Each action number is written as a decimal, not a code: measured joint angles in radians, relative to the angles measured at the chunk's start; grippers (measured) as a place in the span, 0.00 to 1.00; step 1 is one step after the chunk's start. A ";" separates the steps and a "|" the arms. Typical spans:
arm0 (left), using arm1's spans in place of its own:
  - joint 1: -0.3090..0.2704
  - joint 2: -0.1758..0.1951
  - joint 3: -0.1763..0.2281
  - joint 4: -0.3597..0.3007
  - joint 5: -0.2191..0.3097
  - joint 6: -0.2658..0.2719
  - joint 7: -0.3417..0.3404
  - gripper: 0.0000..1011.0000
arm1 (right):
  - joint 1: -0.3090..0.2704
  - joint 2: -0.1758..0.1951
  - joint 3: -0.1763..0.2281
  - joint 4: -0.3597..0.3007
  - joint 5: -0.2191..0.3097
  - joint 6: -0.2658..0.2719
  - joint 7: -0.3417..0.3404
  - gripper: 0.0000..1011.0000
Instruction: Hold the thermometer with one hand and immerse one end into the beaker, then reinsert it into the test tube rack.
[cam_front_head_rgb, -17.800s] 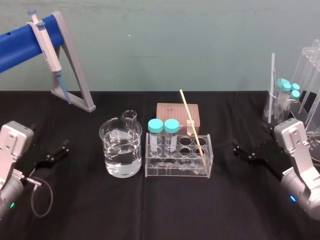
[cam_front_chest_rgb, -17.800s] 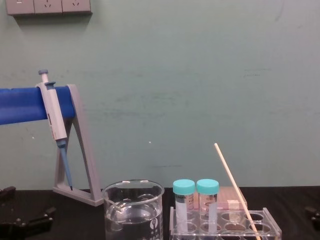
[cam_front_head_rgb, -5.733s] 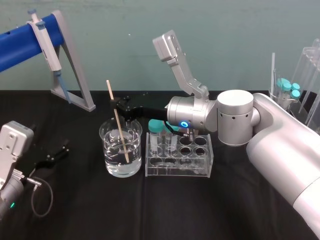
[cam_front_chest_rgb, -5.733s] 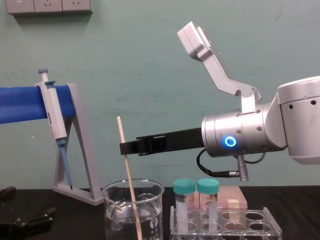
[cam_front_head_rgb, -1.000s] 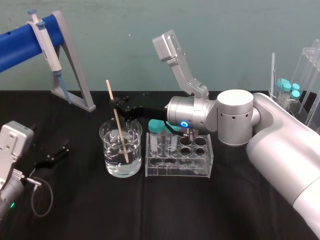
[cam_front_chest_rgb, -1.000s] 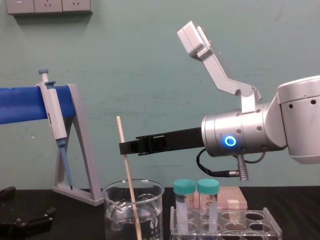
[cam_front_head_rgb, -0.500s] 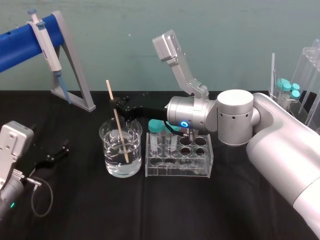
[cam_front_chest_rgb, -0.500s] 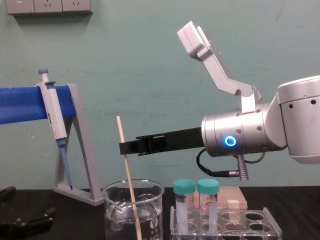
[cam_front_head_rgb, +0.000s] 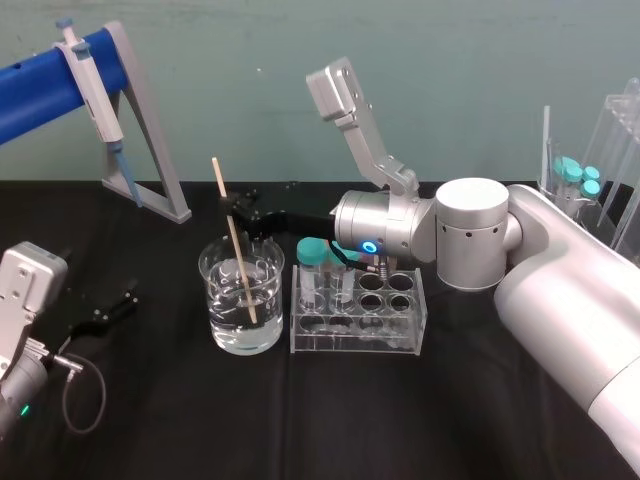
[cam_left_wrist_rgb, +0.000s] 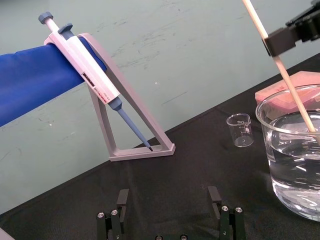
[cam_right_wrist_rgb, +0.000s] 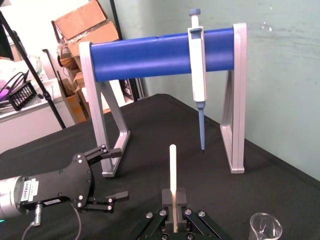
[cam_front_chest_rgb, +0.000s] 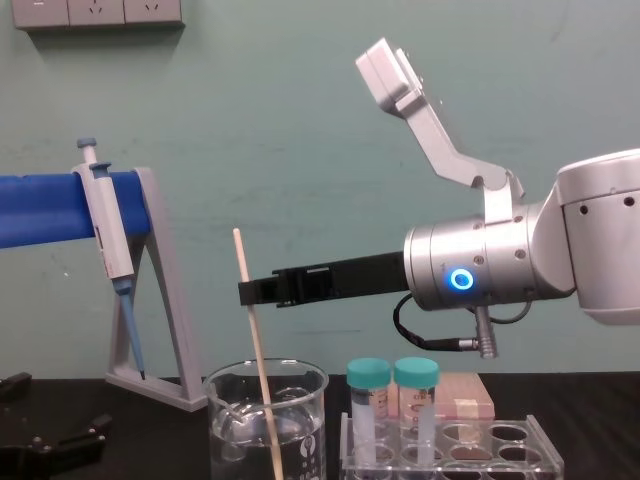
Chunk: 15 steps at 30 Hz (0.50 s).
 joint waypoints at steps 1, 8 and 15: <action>0.000 0.000 0.000 0.000 0.000 0.000 0.000 0.99 | -0.001 0.002 0.002 -0.008 0.000 0.000 0.000 0.04; 0.000 0.000 0.000 0.000 0.000 0.000 0.000 0.99 | 0.001 0.020 0.013 -0.059 0.005 0.004 -0.005 0.04; 0.000 0.000 0.000 0.000 0.000 0.000 0.000 0.99 | 0.008 0.048 0.036 -0.135 0.018 0.007 -0.021 0.04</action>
